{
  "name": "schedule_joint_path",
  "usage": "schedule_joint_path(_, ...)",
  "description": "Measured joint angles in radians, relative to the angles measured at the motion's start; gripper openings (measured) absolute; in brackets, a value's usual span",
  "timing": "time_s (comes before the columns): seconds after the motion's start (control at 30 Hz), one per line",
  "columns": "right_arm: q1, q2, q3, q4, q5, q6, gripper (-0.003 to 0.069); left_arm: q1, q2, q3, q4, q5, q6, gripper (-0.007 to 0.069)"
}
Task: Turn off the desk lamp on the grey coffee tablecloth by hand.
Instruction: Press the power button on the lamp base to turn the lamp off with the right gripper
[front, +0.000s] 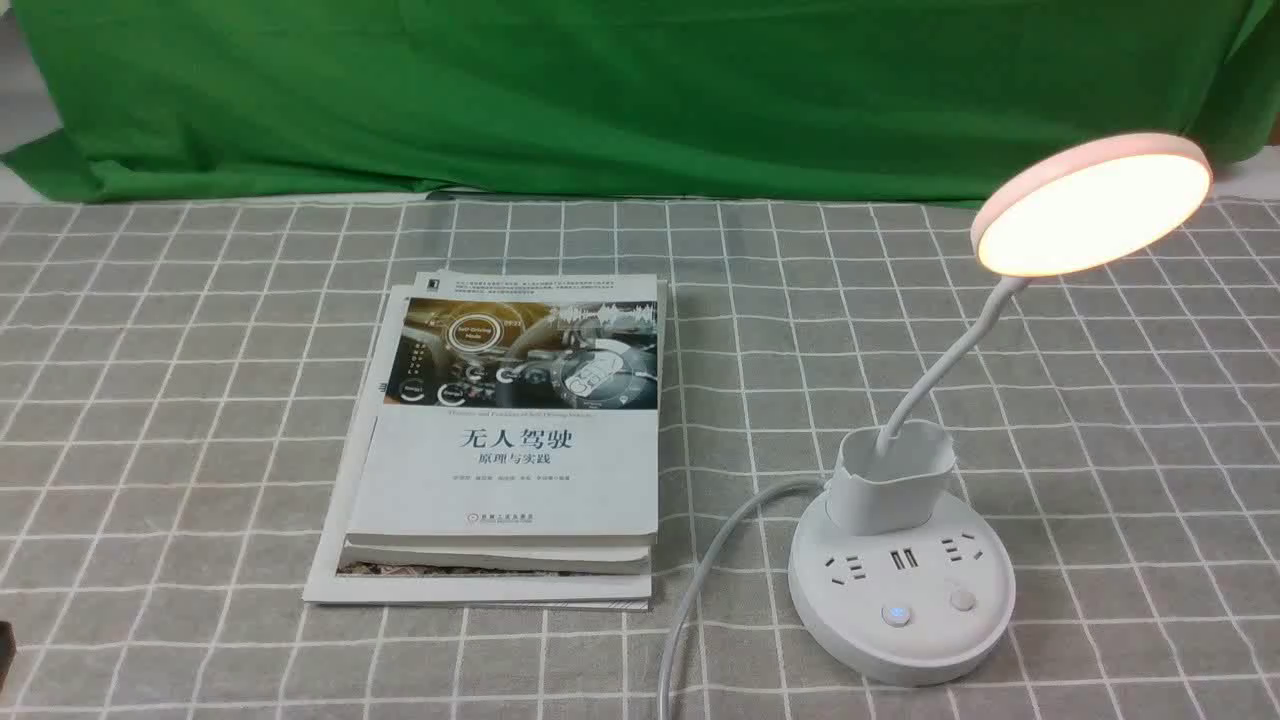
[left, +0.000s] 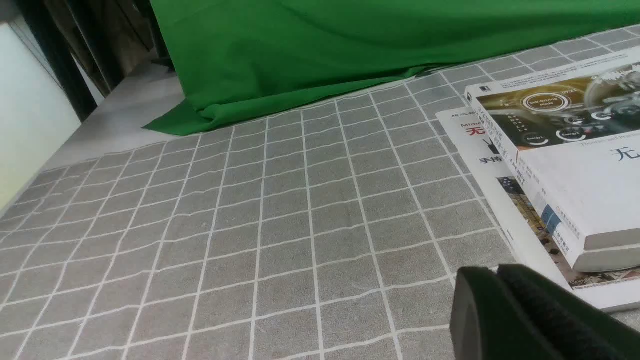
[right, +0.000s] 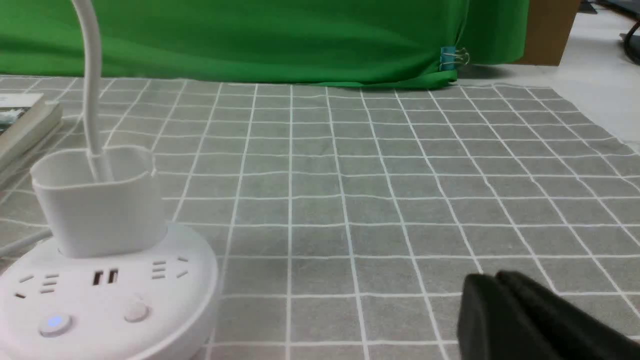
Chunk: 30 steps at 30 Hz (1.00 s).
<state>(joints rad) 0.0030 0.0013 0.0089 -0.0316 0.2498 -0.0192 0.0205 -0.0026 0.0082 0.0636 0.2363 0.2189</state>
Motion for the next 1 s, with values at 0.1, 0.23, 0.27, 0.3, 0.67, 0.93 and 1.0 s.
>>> schedule_joint_path(0.1, 0.000, 0.000, 0.000, 0.000, 0.000, 0.000, 0.0055, 0.000, 0.000, 0.000, 0.000, 0.000, 0.000, 0.0020)
schedule_joint_path(0.23, 0.000, 0.000, 0.000, 0.000, -0.002, 0.000, 0.0055, 0.000, 0.000, 0.000, 0.000, 0.000, 0.000, 0.0020)
schedule_joint_path(0.27, 0.000, 0.000, 0.000, 0.000, -0.004, 0.001, 0.0055, 0.000, 0.000, 0.000, 0.000, 0.000, 0.000, 0.0020)
schedule_joint_path(0.3, 0.000, 0.000, 0.000, 0.000, -0.011, 0.002, 0.0055, 0.000, 0.000, 0.000, 0.000, 0.000, 0.000, 0.0020)
schedule_joint_path(0.67, 0.000, 0.000, 0.000, 0.000, -0.063, 0.003, 0.0055, 0.000, 0.000, 0.000, 0.000, 0.000, 0.000, 0.0020)
schedule_joint_path(0.93, 0.000, 0.000, 0.000, 0.000, -0.312, 0.004, 0.0055, 0.000, 0.000, 0.000, 0.000, 0.000, 0.000, 0.0020)
schedule_joint_path(1.0, 0.000, 0.000, 0.000, 0.000, -0.375, 0.047, 0.0055, 0.000, 0.000, 0.000, 0.000, 0.000, 0.000, 0.0020)
